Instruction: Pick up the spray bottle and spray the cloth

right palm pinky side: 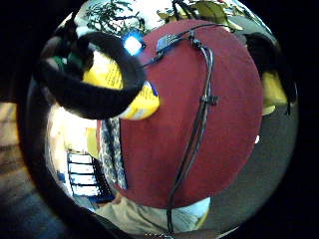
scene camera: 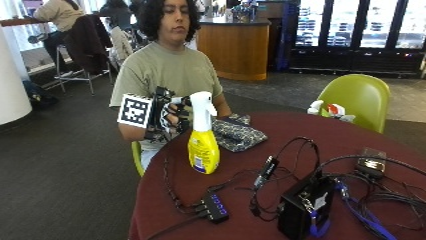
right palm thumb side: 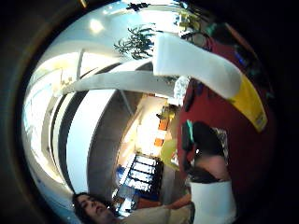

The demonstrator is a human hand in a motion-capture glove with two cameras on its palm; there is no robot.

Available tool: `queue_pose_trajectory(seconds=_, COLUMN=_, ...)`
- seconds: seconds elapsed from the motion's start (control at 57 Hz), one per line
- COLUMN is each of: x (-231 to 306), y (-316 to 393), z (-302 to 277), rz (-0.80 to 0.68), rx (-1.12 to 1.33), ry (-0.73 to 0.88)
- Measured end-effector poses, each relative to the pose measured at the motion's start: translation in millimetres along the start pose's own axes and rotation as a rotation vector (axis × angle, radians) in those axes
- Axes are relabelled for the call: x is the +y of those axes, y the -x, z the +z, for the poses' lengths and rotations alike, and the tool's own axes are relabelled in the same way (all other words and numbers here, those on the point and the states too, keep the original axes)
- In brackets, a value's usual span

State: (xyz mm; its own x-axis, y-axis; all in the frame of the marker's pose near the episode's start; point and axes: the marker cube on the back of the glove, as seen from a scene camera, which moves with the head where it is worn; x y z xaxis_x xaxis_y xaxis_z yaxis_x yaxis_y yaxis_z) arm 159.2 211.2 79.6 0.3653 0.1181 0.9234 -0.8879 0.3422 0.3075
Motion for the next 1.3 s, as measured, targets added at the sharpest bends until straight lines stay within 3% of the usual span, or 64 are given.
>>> queue_pose_trajectory(seconds=0.193, x=-14.8, y=5.7, z=8.9, rz=-0.022, rx=-0.037, ry=-0.199)
queue_pose_trajectory(seconds=0.421, x=-12.6, y=8.4, z=19.9, rz=-0.049, rx=-0.054, ry=-0.134)
queue_pose_trajectory(seconds=0.509, x=-2.1, y=7.8, z=14.2, rz=-0.051, rx=0.048, ry=-0.008)
queue_pose_trajectory(seconds=0.579, x=-3.2, y=10.8, z=13.8, rz=-0.035, rx=0.107, ry=-0.021)
queue_pose_trajectory(seconds=0.684, x=0.6, y=10.3, z=4.1, rz=-0.228, rx=0.183, ry=-0.019)
queue_pose_trajectory(seconds=0.754, x=7.9, y=15.9, z=-2.6, rz=-0.156, rx=0.248, ry=-0.048)
queue_pose_trajectory(seconds=0.807, x=21.3, y=20.2, z=-9.7, rz=-0.076, rx=0.294, ry=0.014)
queue_pose_trajectory(seconds=0.895, x=37.4, y=16.0, z=-23.0, rz=-0.231, rx=0.372, ry=0.14)
queue_pose_trajectory(seconds=0.982, x=54.8, y=17.0, z=-37.6, rz=-0.221, rx=0.464, ry=0.291)
queue_pose_trajectory(seconds=1.298, x=94.0, y=19.1, z=-85.9, rz=-0.299, rx=0.726, ry=0.409)
